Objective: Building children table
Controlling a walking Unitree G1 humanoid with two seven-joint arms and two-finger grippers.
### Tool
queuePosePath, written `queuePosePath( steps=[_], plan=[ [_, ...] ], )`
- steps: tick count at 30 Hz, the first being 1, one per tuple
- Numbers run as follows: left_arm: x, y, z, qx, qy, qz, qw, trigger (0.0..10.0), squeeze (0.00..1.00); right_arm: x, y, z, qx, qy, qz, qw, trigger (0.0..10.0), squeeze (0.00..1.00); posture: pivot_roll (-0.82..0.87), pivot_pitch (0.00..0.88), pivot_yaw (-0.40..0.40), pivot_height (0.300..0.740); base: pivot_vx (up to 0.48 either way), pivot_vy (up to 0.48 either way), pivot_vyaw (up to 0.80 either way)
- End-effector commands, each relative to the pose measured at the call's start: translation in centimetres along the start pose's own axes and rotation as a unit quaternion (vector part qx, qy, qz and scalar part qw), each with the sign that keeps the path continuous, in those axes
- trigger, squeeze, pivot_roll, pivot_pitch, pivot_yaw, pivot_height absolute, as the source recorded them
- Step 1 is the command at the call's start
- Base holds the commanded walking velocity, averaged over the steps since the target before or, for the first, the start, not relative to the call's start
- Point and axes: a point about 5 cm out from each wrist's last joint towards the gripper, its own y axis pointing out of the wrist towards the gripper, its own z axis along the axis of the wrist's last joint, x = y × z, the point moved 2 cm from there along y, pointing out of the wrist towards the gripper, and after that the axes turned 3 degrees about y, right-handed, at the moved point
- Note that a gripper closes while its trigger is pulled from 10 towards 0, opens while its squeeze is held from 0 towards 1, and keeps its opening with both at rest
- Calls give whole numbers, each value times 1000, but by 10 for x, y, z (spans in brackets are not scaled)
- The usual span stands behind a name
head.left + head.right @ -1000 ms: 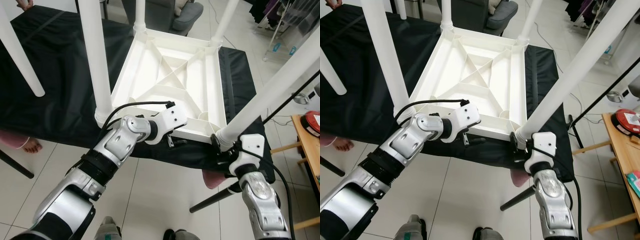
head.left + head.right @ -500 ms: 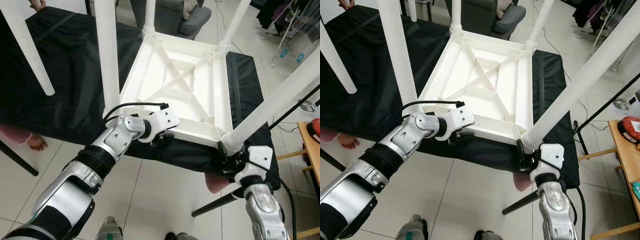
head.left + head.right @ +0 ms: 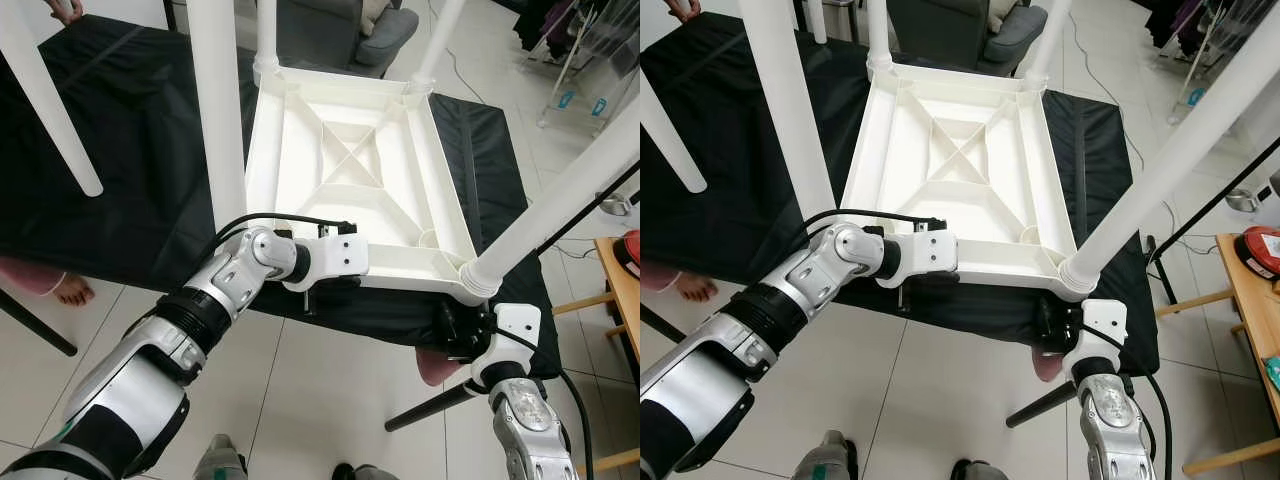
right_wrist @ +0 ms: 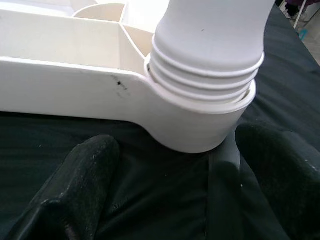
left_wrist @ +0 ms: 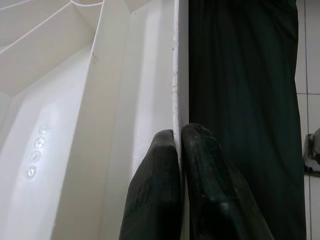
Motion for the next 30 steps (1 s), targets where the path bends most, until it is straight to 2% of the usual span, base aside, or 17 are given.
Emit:
queuePosePath(
  steps=[1, 3, 5, 7, 8, 9, 10, 11, 12, 15, 18, 19, 20, 23, 27, 29, 30],
  plan=[
    [-2, -3, -8, -21, 6, -2, 1000, 0, 0, 5, -1, -2, -9, -5, -6, 1000, 10000, 0, 146, 145, -65, 740, 0, 0, 0],
    [-3, -5, -8, -14, 23, 4, 1000, 0, 0, 3, 0, -1, -7, -5, -2, 1000, 10000, 0, 149, 144, -66, 740, 0, 0, 0],
    [-8, -8, -9, -9, 56, 28, 998, 0, 0, 0, 1, 0, -5, -5, 2, 1000, 10000, 0, 149, 144, -66, 740, 0, 0, 0],
    [-10, -8, -8, -7, 61, 38, 997, 0, 0, -1, 1, -1, -5, -4, 3, 1000, 10000, 0, 149, 144, -66, 740, 0, 0, 0],
    [-15, -10, -1, 19, 57, 53, 997, 0, 0, -3, 1, -1, -7, -3, 3, 1000, 10000, 0, 149, 144, -66, 740, 0, 0, 0],
    [-15, -10, -1, 19, 57, 53, 997, 0, 0, -3, 1, -1, -7, -3, 3, 1000, 10000, 0, 149, 144, -66, 740, 0, 0, 0],
    [-19, -11, 6, 47, 47, 65, 996, 0, 0, -4, 1, -2, -9, -1, 3, 1000, 10000, 0, 149, 144, -66, 740, 0, 0, 0],
    [-24, -15, 18, 97, 27, 78, 992, 0, 0, -5, 1, -4, -13, 5, 2, 1000, 10000, 0, 149, 144, -66, 740, 0, 0, 0],
    [-24, -15, 18, 97, 27, 78, 992, 0, 0, -5, 1, -4, -13, 5, 2, 1000, 10000, 0, 149, 144, -66, 740, 0, 0, 0],
    [-35, -29, 45, 217, -23, 95, 971, 0, 0, -7, 1, -6, -19, 23, 6, 1000, 10000, 0, 142, 142, -68, 740, 0, 0, 0],
    [-37, -34, 50, 242, -32, 97, 965, 0, 0, -8, 1, -5, -20, 31, 12, 999, 10000, 0, 142, 142, -68, 740, 0, 0, 0],
    [-41, -42, 58, 279, -37, 91, 955, 0, 0, -9, 1, -4, -22, 38, 27, 999, 10000, 0, 138, 140, -72, 740, 0, 0, 0],
    [-42, -45, 62, 291, -37, 86, 952, 0, 0, -9, 1, -4, -22, 37, 31, 999, 10000, 0, 138, 140, -72, 740, 0, 0, 0],
    [-42, -47, 64, 299, -37, 82, 950, 0, 0, -9, 1, -3, -22, 36, 33, 999, 10000, 0, 138, 140, -72, 740, 0, 0, 0],
    [-42, -54, 75, 330, -28, 66, 941, 0, 0, -7, 4, -2, -20, 33, 29, 999, 10000, 0, 136, 139, -73, 740, 0, 0, 0],
    [-40, -58, 86, 361, -30, 51, 931, 0, 0, -6, 7, 0, -17, 31, 29, 999, 10000, 0, 133, 134, -73, 740, 0, 0, 0],
    [-40, -58, 86, 361, -30, 51, 931, 0, 0, -6, 7, 0, -17, 31, 29, 999, 10000, 0, 133, 134, -73, 740, 0, 0, 0]
  ],
)
